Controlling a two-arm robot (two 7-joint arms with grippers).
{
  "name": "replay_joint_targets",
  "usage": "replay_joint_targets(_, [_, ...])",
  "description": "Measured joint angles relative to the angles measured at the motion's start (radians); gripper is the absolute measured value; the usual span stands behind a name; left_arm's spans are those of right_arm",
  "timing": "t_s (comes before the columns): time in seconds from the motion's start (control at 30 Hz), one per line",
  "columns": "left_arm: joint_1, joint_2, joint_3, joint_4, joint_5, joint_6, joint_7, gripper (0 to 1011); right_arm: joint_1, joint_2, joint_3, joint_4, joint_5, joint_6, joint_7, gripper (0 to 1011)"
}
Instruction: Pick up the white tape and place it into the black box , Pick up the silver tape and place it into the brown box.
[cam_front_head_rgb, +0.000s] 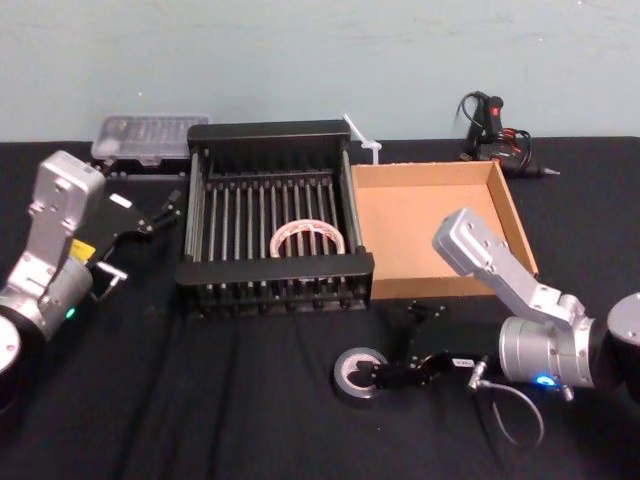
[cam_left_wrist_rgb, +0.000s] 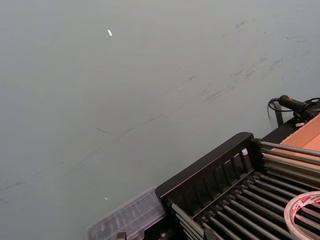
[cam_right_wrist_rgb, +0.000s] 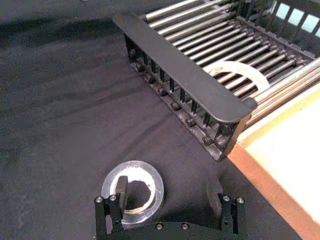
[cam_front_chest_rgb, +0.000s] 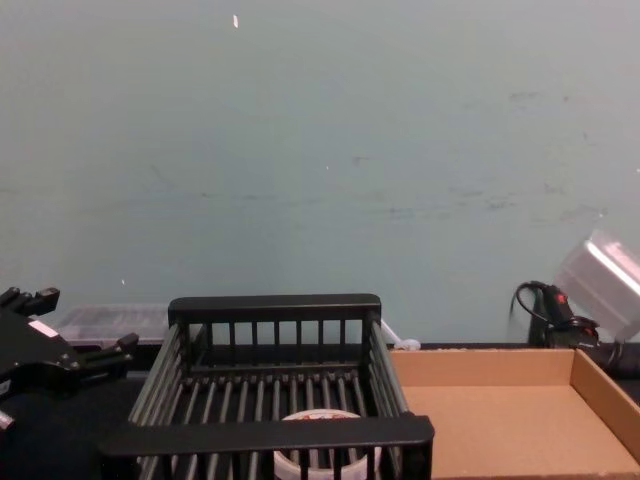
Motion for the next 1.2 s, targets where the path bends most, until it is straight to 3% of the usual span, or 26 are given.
replay_joint_targets(1.2, [0.000, 0.000, 0.000, 0.000, 0.000, 0.000, 0.000, 1001, 0.032, -0.034, -0.028, 0.055, -0.032, 0.014, 0.007, 1002])
